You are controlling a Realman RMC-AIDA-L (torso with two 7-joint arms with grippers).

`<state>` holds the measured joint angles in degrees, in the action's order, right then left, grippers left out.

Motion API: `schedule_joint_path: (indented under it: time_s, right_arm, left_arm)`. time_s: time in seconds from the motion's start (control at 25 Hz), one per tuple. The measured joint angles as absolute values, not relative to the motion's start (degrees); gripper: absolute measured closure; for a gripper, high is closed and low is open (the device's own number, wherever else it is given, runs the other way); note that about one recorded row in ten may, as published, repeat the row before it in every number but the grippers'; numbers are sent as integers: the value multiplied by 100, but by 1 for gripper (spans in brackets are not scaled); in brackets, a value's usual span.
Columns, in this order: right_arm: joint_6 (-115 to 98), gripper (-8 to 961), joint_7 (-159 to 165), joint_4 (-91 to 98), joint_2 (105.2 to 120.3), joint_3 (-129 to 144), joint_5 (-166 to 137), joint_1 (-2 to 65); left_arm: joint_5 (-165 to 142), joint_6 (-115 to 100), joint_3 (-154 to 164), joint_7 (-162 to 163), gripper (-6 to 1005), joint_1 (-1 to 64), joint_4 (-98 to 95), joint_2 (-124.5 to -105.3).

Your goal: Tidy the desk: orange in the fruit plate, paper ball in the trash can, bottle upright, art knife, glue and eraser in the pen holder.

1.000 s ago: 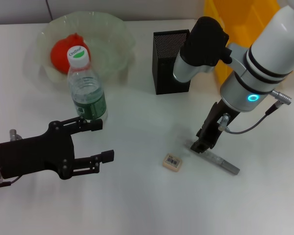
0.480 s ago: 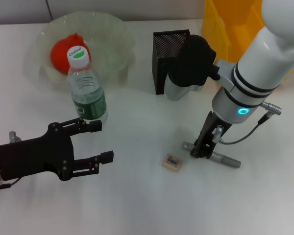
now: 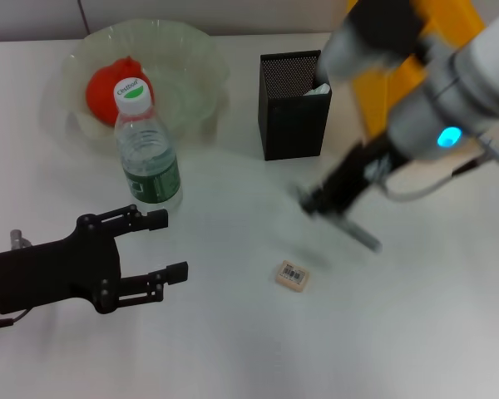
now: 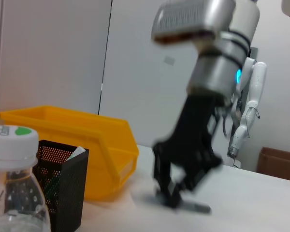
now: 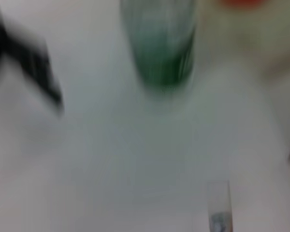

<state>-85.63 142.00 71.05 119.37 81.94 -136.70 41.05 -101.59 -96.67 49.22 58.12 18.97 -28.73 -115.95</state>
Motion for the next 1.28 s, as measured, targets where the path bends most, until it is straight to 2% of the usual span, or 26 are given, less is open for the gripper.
schedule_joint_path:
  time_s: [0.08,0.12,0.2,0.36,0.44,0.48,0.68,0.88,1.12,1.28]
  right_arm:
    - [-8219,809,13601,7188,11939,7208,-12445,3674]
    - [-8219,809,13601,7188,11939,7208,-12445,3674]
    - [-7564,810,12466,6469,11927,6628,-10609,3339]
    - [-7056,812,10642,5235,11926,6408,-8929,3257]
    - [-6876,813,9381,4312,11940,6398,-7883,3362]
    - [-6780,813,8058,3271,11956,6425,-6820,3599]
    - [-6423,812,6331,1815,11975,6431,-5671,4133]
    - [-6151,787,6195,1744,11958,6501,-5540,4224]
    - [-6065,749,6880,2159,11907,6713,-5651,3980]
    - [-6236,580,7657,2815,11810,6707,-6079,3680]
  left_arm:
    - [-10157,-9693,4922,5808,213,1889,-2873,-11596]
    - [-10157,-9693,4922,5808,213,1889,-2873,-11596]
    - [-10158,-9722,4922,5797,213,1876,-2887,-11612]
    - [-10168,-9728,4922,5792,213,1874,-2888,-11620]
    - [-10168,-9728,4922,5792,213,1874,-2888,-11620]
    - [-10167,-9729,4922,5792,213,1874,-2888,-11623]
    - [-10159,-9740,4922,5757,213,1876,-2868,-11634]
    - [-10157,-9743,4876,5688,214,1893,-2833,-11646]
    - [-10154,-9847,4661,5672,214,1876,-2830,-11662]
    - [-10174,-9865,4658,5672,214,1882,-2830,-11648]
